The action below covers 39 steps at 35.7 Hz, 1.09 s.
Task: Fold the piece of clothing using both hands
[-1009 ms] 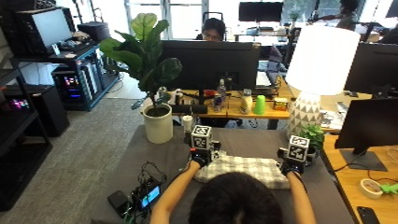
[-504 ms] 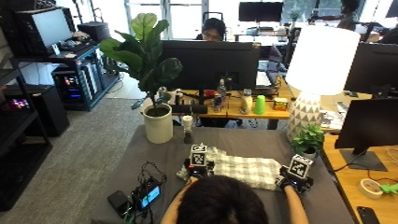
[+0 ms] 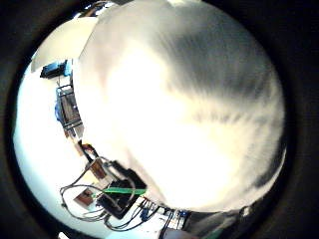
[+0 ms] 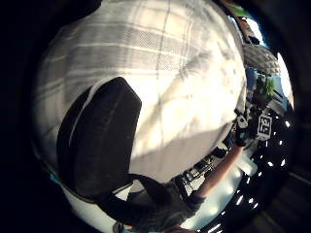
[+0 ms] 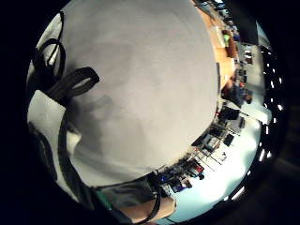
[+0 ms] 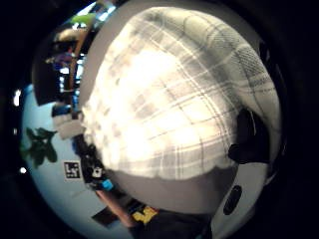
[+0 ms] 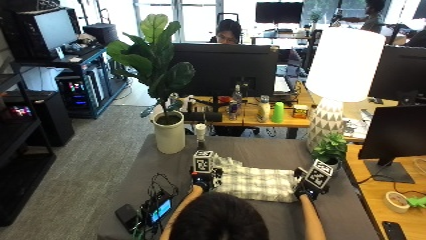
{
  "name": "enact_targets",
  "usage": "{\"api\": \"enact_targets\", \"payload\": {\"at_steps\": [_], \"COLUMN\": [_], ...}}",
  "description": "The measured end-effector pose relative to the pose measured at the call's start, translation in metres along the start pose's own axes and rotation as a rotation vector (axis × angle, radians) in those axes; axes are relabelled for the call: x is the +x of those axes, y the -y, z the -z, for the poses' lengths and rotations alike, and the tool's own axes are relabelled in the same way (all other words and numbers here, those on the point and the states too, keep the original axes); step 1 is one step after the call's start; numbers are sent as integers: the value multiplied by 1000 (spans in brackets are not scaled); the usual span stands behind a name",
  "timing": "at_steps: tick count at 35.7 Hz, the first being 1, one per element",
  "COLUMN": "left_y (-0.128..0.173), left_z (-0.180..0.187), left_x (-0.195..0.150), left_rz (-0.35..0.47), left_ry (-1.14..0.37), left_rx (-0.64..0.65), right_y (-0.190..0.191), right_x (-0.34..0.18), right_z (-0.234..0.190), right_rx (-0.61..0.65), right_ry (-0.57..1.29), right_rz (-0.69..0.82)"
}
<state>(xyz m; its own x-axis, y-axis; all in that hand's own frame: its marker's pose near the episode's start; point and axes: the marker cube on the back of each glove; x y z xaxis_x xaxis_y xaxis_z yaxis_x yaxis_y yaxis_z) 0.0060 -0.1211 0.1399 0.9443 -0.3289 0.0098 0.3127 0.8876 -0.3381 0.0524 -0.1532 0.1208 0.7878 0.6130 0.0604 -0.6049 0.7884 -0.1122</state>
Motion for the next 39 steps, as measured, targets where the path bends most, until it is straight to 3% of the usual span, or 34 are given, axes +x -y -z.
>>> {"api": "enact_targets", "payload": {"at_steps": [4, 8, 13, 17, 24, 28, 31, 33, 35, 39], "left_y": [-8, -11, -19, -32, -45, -57, -63, -50, -34, -33], "left_z": [21, 48, 67, 82, 105, 119, 121, 116, 110, 107], "left_x": [-16, -30, -49, -65, -88, -109, -122, -129, -136, -144], "left_rz": [-28, -109, -85, -63, -29, 38, 100, 70, 40, 43], "left_ry": [-137, -318, -434, -518, -644, -668, -677, -719, -754, -773], "left_rx": [75, 216, 253, 258, 379, 532, 542, 508, 472, 471], "right_y": [9, 0, -28, -42, -151, -201, -227, -235, -238, -235], "right_x": [-14, -50, -109, -194, -336, -395, -426, -433, -436, -434], "right_z": [30, 78, 116, 98, 49, 2, -31, -43, -45, -29], "right_rx": [58, 166, 272, 260, 194, 56, -64, -105, -106, -59], "right_ry": [246, 478, 487, 425, 328, 276, 355, 391, 449, 596], "right_rz": [34, 87, 193, 338, 562, 673, 821, 854, 882, 919]}}
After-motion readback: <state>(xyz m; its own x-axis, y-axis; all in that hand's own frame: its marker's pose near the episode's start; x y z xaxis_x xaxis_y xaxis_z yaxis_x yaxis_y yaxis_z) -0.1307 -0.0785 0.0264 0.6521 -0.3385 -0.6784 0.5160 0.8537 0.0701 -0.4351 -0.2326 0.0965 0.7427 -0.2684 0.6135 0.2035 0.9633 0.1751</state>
